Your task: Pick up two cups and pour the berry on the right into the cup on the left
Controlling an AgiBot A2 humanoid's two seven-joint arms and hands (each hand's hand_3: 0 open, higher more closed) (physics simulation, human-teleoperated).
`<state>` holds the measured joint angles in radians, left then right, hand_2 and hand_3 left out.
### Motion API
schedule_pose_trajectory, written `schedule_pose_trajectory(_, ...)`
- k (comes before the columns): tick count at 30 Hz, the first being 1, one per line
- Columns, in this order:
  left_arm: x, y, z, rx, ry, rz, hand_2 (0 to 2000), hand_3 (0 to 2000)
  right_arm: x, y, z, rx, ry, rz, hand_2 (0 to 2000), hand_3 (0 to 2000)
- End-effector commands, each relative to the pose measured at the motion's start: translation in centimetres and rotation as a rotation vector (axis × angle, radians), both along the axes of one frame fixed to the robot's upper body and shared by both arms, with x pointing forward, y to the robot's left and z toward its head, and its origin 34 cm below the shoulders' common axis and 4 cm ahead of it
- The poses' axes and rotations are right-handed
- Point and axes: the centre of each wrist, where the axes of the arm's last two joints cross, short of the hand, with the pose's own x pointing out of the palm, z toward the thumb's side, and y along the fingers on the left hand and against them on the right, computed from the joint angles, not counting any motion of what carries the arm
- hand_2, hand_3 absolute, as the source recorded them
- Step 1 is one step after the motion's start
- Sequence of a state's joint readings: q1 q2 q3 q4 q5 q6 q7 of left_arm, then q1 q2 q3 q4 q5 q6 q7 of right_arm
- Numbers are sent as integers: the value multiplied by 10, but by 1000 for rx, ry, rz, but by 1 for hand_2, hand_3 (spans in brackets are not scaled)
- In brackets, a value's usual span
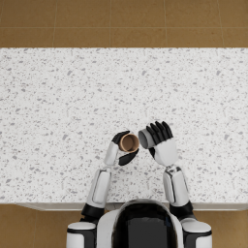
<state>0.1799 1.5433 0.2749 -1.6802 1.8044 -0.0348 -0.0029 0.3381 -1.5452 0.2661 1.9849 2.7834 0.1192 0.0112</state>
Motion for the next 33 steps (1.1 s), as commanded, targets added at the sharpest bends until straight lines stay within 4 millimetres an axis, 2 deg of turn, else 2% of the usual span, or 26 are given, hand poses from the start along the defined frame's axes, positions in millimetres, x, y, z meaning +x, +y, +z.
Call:
schedule_pose_trajectory(1, 3, -2, 6, -9, -20, -3, 2000, 1280, -3, 11, 8, -13, -40, 19, 2000, 1280)
schedule_pose_trajectory(5, 3, -6, 5, -8, -15, -14, 2000, 1280, -3, 13, 7, -101, -70, -57, 2000, 1280)
schedule_pose_trajectory(6, 2, -3, 0, -3, 2, -5, 2000, 1280, -1, 10, 1, -133, -58, -87, 2000, 1280)
schedule_pose_trajectory(7, 4, -7, 3, -6, -7, -16, 2000, 1280, -3, 11, 8, -273, -138, -70, 2000, 1280)
schedule_pose_trajectory(8, 2, -5, 0, -2, 5, -10, 2000, 1280, -4, 13, 8, -197, -115, -107, 2000, 1280)
schedule_pose_trajectory(11, 4, -7, 2, -6, -3, -15, 2000, 1280, -9, 17, 8, -266, -156, -150, 2000, 1280)
schedule_pose_trajectory(15, 3, -6, -4, 1, 18, -17, 2000, 1280, -13, 22, 10, -346, -208, -210, 2000, 1280)
schedule_pose_trajectory(17, 5, -9, 2, -6, -1, -23, 2000, 1280, -16, 25, 11, -384, -235, -240, 2000, 1280)
schedule_pose_trajectory(18, 3, -7, -4, 1, 20, -21, 2000, 1280, -16, 24, 11, -403, -244, -262, 2000, 1280)
schedule_pose_trajectory(20, 5, -6, 3, -10, -5, -13, 2000, 1280, -16, 23, 12, -437, -262, -312, 2000, 1280)
schedule_pose_trajectory(21, 4, -7, -3, -2, 16, -18, 2000, 1280, -16, 22, 12, -456, -271, -335, 2000, 1280)
schedule_pose_trajectory(23, 5, -6, 4, -12, -8, -13, 2000, 1280, -17, 23, 11, -483, -281, -356, 2000, 1280)
schedule_pose_trajectory(27, 4, -5, -2, -6, 13, -9, 2000, 1280, -17, 24, 13, -492, -290, -377, 2000, 1280)
schedule_pose_trajectory(28, 6, -4, 5, -16, -11, -3, 2000, 1280, -17, 24, 13, -492, -288, -380, 2000, 1280)
schedule_pose_trajectory(29, 5, -4, 5, -16, -12, -4, 2000, 1280, -16, 23, 13, -574, -343, -363, 2000, 1280)
schedule_pose_trajectory(30, 4, -4, -1, -8, 10, -5, 2000, 1280, -16, 22, 12, -515, -296, -385, 2000, 1280)
schedule_pose_trajectory(32, 2, 0, 4, -16, -11, 6, 2000, 1280, -20, 22, 9, -528, -300, -376, 2000, 1280)
schedule_pose_trajectory(33, 3, -3, -1, -9, 9, -1, 2000, 1280, -16, 22, 5, -535, -284, -376, 2000, 1280)
